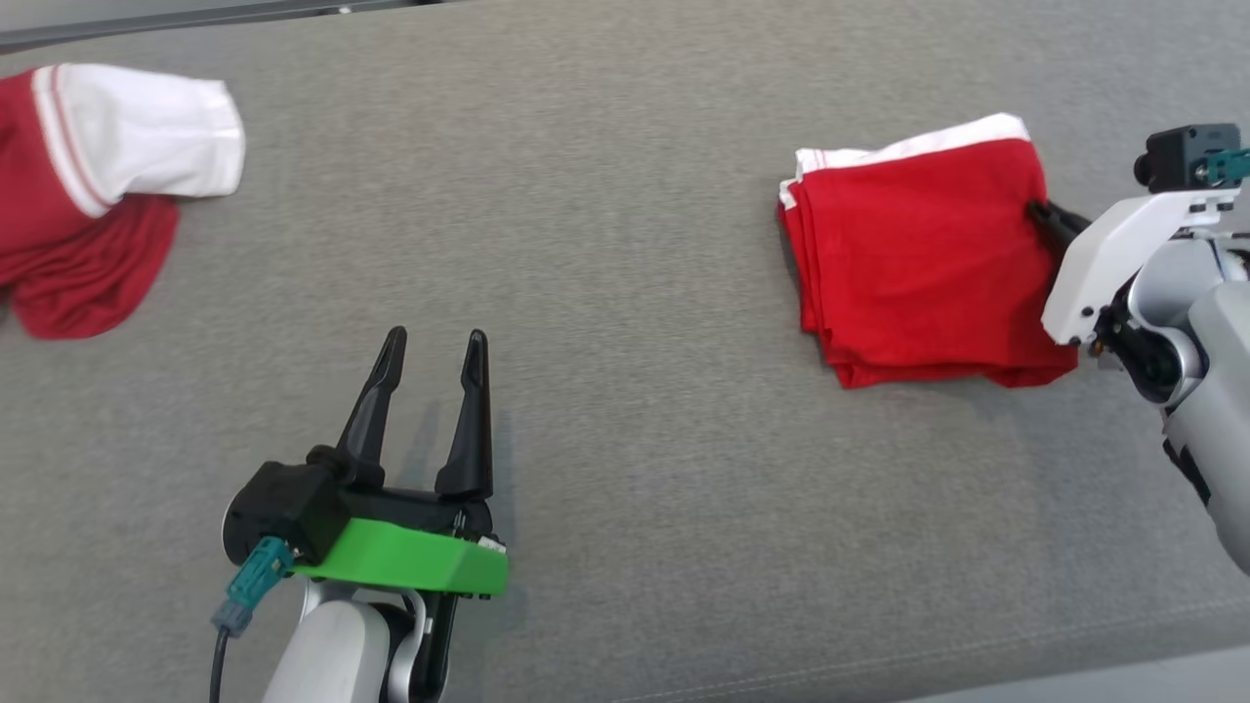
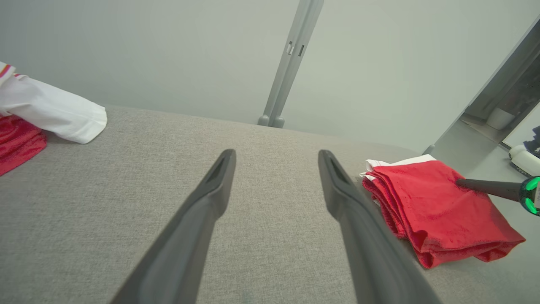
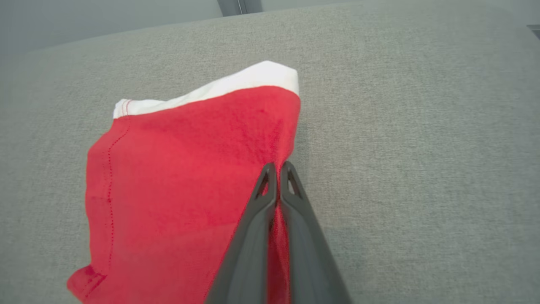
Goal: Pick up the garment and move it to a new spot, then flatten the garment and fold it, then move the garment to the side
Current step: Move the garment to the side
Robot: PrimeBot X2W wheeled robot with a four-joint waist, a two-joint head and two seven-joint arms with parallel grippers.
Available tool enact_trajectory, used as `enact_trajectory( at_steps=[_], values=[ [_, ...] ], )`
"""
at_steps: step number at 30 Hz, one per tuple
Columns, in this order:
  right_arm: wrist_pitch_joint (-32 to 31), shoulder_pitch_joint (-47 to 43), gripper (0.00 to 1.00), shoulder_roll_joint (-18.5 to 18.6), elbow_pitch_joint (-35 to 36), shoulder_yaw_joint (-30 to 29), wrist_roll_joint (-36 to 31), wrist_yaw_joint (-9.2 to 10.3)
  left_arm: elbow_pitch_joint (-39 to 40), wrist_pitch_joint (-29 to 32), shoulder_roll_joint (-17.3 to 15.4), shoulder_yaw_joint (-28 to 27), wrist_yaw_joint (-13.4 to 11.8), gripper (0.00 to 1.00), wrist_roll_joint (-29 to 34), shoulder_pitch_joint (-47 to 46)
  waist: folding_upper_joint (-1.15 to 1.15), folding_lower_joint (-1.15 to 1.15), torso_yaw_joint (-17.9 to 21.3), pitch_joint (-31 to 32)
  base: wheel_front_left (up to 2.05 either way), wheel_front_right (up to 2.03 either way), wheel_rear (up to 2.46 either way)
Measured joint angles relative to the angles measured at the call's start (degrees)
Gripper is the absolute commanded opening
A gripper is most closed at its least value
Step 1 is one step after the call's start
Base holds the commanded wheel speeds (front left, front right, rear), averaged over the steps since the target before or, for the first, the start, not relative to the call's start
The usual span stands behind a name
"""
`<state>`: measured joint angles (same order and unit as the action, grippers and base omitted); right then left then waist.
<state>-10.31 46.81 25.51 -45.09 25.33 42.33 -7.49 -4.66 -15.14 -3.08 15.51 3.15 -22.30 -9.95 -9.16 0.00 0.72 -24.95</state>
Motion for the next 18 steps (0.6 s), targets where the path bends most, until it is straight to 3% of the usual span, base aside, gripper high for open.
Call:
enact_trajectory(
  at_steps=[18],
  values=[
    [5.2,7.6,0.0,-1.5,-5.7,3.1,1.6,0.0,0.8,2.3,-2.1,1.9,0.4,1.0,1.7,-4.2,0.0,0.0,15.2,-4.1,0.0,0.0,0.0]
  ],
)
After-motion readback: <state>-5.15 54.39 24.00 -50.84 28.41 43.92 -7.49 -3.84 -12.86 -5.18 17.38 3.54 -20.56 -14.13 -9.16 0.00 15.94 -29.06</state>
